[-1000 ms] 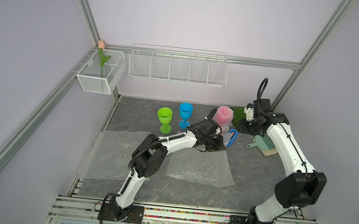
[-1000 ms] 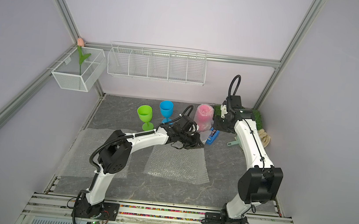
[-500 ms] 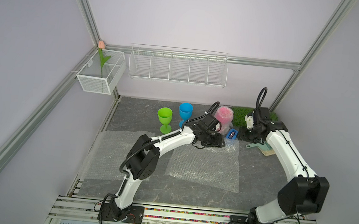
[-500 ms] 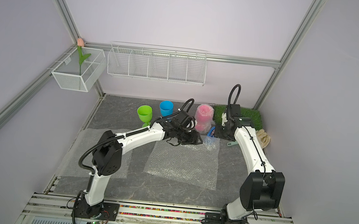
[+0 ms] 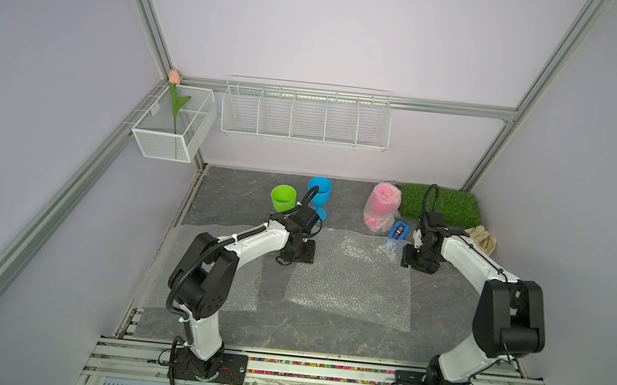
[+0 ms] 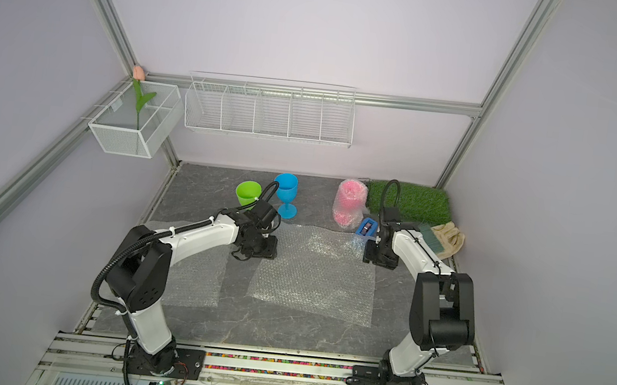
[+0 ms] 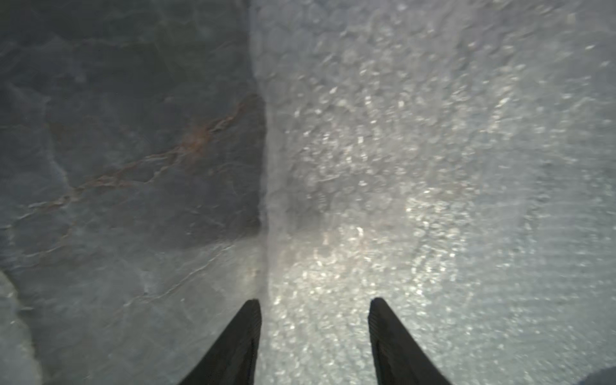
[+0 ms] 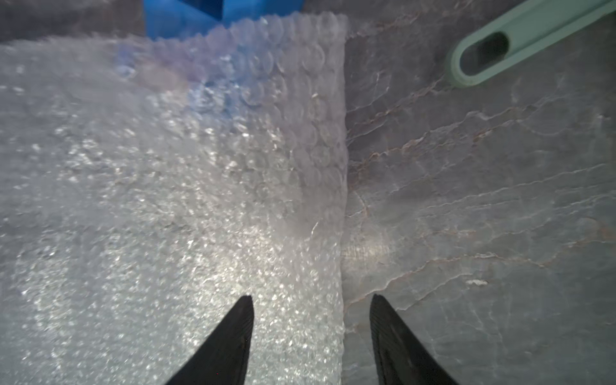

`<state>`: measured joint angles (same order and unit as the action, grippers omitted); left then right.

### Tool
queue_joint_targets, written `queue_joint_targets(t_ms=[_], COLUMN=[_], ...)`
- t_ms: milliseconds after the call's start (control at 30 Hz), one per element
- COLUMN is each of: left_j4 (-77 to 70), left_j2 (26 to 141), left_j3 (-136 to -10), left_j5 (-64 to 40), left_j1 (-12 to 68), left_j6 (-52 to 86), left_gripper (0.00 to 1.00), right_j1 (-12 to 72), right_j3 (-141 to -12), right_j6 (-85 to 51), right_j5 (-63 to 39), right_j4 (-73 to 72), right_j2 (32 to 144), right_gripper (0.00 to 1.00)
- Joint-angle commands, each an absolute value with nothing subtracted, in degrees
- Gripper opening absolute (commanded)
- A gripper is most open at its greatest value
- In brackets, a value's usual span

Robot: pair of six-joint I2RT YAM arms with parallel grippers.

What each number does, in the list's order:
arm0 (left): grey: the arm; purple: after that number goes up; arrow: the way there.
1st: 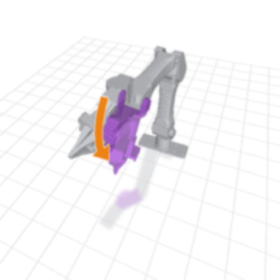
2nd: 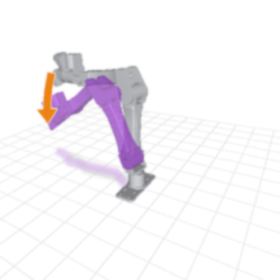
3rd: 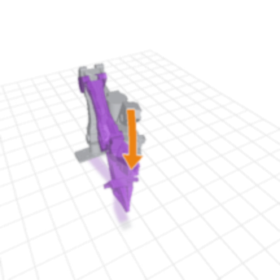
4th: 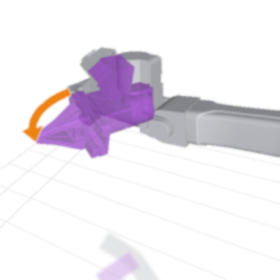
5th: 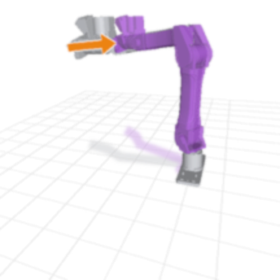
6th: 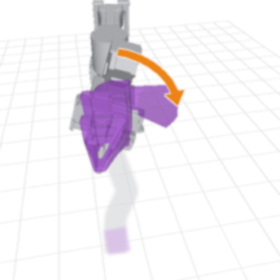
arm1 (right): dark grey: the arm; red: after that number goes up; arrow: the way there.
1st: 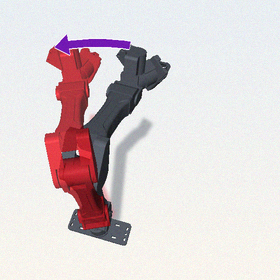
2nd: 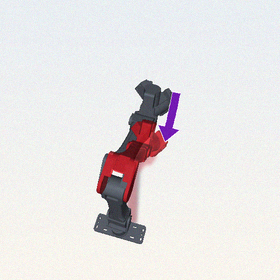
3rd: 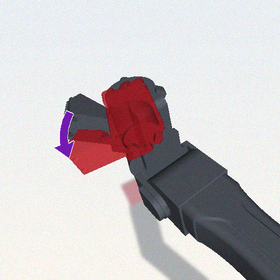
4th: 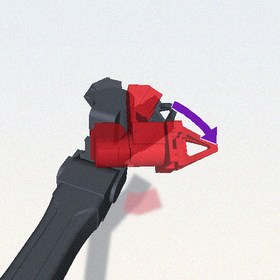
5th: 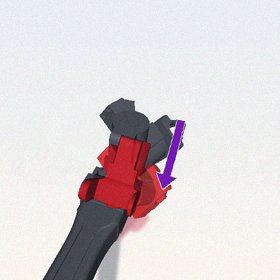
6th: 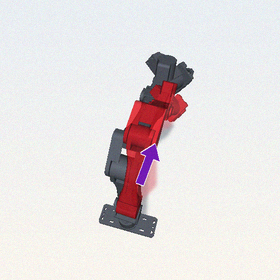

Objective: Wrap wine glasses in bubble wrap
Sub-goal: Place the bubble wrap at the center of the board.

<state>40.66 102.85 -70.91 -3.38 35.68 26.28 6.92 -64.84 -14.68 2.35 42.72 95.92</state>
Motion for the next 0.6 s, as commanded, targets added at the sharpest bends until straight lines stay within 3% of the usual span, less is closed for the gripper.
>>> queue_joint_targets(t_ms=[0,100,233,433,567], left_j4=[40.52,39.43,38.27,37.53,37.44], left_j2=[103.25,104.52,105.70,105.04,102.24], left_j3=[-69.75,-69.52,-69.26,-68.09,-66.01], left_j5=[-1.85,-3.50,-4.69,-5.79,-6.21], left_j1=[34.25,34.15,34.10,34.10,34.08], left_j6=[23.43,22.98,23.10,23.01,23.88], left_gripper=[0.53,0.50,0.36,0.10,0.00], right_j1=[6.29,6.02,5.59,5.55,5.84], right_j3=[-63.33,-62.77,-62.10,-61.45,-61.04], right_j6=[-15.71,-15.79,-15.74,-15.70,-15.68], right_j5=[2.31,1.71,0.68,-0.39,-1.39], right_j4=[39.66,38.63,37.50,36.88,37.25], right_j2=[97.99,99.33,101.00,101.06,99.04], right_gripper=[0.59,0.58,0.52,0.26,0.16])
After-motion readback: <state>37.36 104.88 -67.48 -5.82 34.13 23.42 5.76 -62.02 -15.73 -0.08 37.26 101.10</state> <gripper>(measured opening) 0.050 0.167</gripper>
